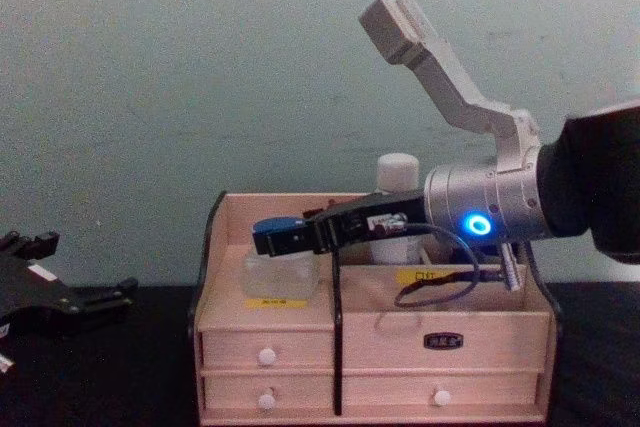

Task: Pick up the facial cleanser and watermelon frost from the table and place them into the tiered storage box.

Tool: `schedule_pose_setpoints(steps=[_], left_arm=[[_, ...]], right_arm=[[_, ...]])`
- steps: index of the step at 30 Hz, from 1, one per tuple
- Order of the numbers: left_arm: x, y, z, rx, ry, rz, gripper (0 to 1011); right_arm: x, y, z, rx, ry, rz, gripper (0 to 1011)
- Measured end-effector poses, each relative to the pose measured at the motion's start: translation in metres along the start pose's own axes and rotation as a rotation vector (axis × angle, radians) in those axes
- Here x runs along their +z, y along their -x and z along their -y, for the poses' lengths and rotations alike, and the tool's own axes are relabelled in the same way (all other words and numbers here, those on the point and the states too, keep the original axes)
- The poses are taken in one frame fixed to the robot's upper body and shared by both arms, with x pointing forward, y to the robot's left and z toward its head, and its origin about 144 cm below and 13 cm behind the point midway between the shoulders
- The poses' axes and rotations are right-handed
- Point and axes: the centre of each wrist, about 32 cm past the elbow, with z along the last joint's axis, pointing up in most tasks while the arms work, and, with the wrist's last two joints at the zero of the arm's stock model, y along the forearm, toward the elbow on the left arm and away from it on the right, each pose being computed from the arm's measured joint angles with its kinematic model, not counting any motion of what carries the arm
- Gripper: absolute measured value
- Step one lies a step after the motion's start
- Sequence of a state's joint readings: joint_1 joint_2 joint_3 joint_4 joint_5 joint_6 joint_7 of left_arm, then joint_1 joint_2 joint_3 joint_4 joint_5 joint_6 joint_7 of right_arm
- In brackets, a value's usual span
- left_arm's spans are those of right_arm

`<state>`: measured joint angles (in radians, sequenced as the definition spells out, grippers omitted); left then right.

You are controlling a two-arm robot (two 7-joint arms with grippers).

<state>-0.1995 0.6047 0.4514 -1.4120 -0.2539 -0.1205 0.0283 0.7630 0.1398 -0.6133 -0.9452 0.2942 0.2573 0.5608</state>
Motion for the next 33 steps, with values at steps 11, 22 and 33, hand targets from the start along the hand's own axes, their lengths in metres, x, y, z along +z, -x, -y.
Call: schedule_pose_setpoints(steps=[11, 22, 33], left_arm=[[0.000, 0.000, 0.000, 0.000, 0.000, 0.000, 1001], [0.000, 0.000, 0.000, 0.000, 0.000, 0.000, 1001], [0.000, 0.000, 0.000, 0.000, 0.000, 0.000, 1001]], right_arm=[[0.000, 0.000, 0.000, 0.000, -0.001, -0.001, 1002], [0.000, 0.000, 0.001, 0.001, -0.011, -0.003, 1002], [0.007, 0.001, 0.022, -0.004, -0.196, -0.001, 1002]])
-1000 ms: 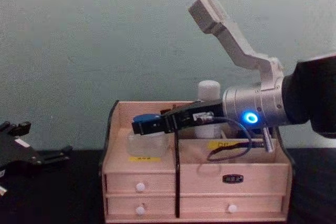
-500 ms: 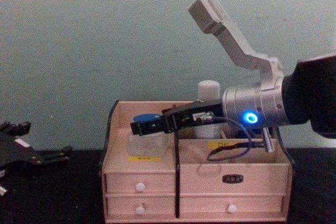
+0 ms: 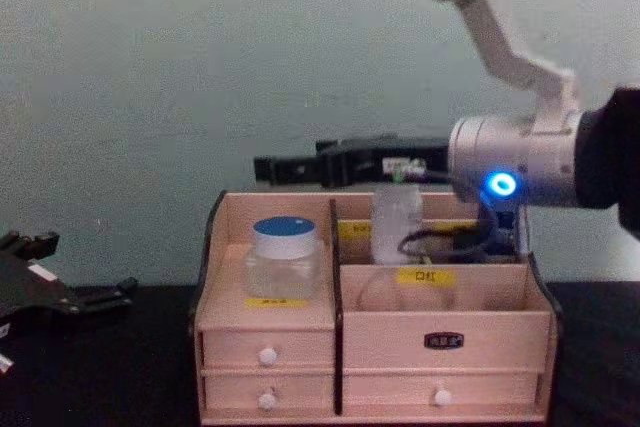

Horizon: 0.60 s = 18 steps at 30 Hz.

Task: Pick up the facial cleanser and watermelon frost from the table and place them into the tiered storage box.

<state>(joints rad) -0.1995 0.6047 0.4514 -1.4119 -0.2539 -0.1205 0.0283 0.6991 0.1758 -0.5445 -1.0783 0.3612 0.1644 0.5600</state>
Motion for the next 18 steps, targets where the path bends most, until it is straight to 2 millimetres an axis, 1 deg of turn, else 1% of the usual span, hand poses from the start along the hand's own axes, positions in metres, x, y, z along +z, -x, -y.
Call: schedule_pose_setpoints(steps=[6, 7, 9, 10, 14, 18], left_arm=[[0.000, 0.000, 0.000, 0.000, 0.000, 0.000, 1001], [0.000, 0.000, 0.000, 0.000, 0.000, 0.000, 1001], [0.000, 0.000, 0.000, 0.000, 0.000, 0.000, 1001], [0.000, 0.000, 0.000, 0.000, 0.000, 0.000, 1001], [0.000, 0.000, 0.000, 0.000, 0.000, 0.000, 1001], [0.000, 0.000, 0.000, 0.000, 0.000, 0.000, 1001]], right_arm=[[0.008, 0.001, 0.017, -0.038, -0.093, 0.016, 1002], [0.010, 0.001, 0.026, -0.075, -0.128, 0.026, 1002], [0.011, 0.001, 0.029, -0.086, -0.138, 0.029, 1002], [0.012, 0.001, 0.036, -0.118, -0.160, 0.032, 1002], [0.010, 0.001, 0.053, -0.210, -0.202, 0.034, 1002], [0.002, 0.000, 0.075, -0.334, -0.232, 0.025, 1002]])
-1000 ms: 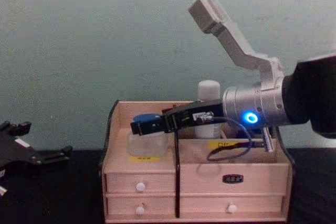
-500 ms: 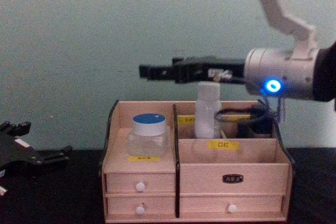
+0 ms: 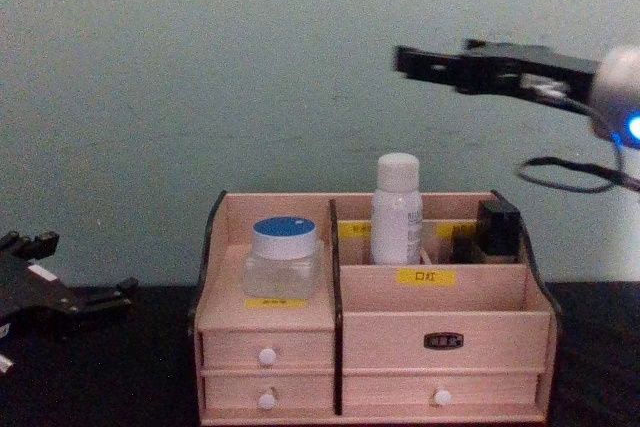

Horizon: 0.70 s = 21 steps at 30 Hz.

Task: Pick up the facial cleanser and watermelon frost from the table and place them into the tiered storage box.

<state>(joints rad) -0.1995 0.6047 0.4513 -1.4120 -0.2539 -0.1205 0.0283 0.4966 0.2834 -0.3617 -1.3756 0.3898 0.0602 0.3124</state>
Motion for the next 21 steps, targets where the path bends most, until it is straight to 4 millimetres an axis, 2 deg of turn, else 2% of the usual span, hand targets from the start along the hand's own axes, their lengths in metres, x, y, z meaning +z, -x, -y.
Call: schedule_pose_setpoints(steps=[8, 13, 15, 21], left_arm=[[0.000, 0.000, 0.000, 0.000, 0.000, 0.000, 1002], [0.000, 0.000, 0.000, 0.000, 0.000, 0.000, 1001], [0.000, 0.000, 0.000, 0.000, 0.000, 0.000, 1001], [0.000, 0.000, 0.000, 0.000, 0.000, 0.000, 1001]], right_arm=[[-0.020, -0.012, 0.039, -0.236, 0.002, 0.024, 1002], [-0.033, -0.014, 0.051, -0.319, 0.029, 0.039, 1002], [-0.046, -0.015, 0.058, -0.368, 0.060, 0.028, 1002], [-0.067, -0.014, 0.067, -0.413, 0.111, 0.001, 1002]])
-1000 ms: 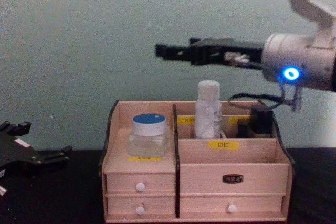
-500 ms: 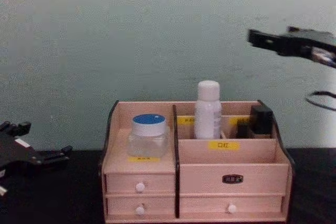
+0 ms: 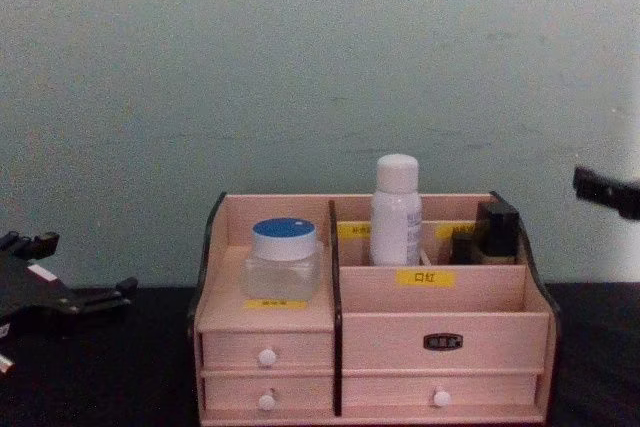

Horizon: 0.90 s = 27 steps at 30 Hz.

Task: Pick up the facial cleanser and watermelon frost from the table and place them into the tiered storage box.

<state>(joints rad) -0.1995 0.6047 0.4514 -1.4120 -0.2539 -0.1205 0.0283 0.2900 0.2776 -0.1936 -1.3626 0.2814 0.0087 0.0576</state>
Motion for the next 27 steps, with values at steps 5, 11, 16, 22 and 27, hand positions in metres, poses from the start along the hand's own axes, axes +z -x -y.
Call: schedule_pose_setpoints(steps=[5, 11, 16, 22, 27], left_arm=[[0.000, 0.000, 0.000, 0.000, 0.000, 0.000, 1001], [0.000, 0.000, 0.000, 0.000, 0.000, 0.000, 1001], [0.000, 0.000, 0.000, 0.000, 0.000, 0.000, 1001], [0.000, 0.000, 0.000, 0.000, 0.000, 0.000, 1001], [0.000, 0.000, 0.000, 0.000, 0.000, 0.000, 1001]], right_arm=[[-0.018, 0.001, 0.003, -0.008, 0.059, -0.011, 1002], [-0.029, 0.002, 0.003, -0.001, 0.105, -0.018, 1002], [-0.033, 0.002, 0.002, 0.003, 0.125, -0.018, 1002], [-0.032, 0.002, 0.002, 0.002, 0.123, -0.018, 1002], [-0.032, 0.002, 0.002, 0.002, 0.120, -0.018, 1002]])
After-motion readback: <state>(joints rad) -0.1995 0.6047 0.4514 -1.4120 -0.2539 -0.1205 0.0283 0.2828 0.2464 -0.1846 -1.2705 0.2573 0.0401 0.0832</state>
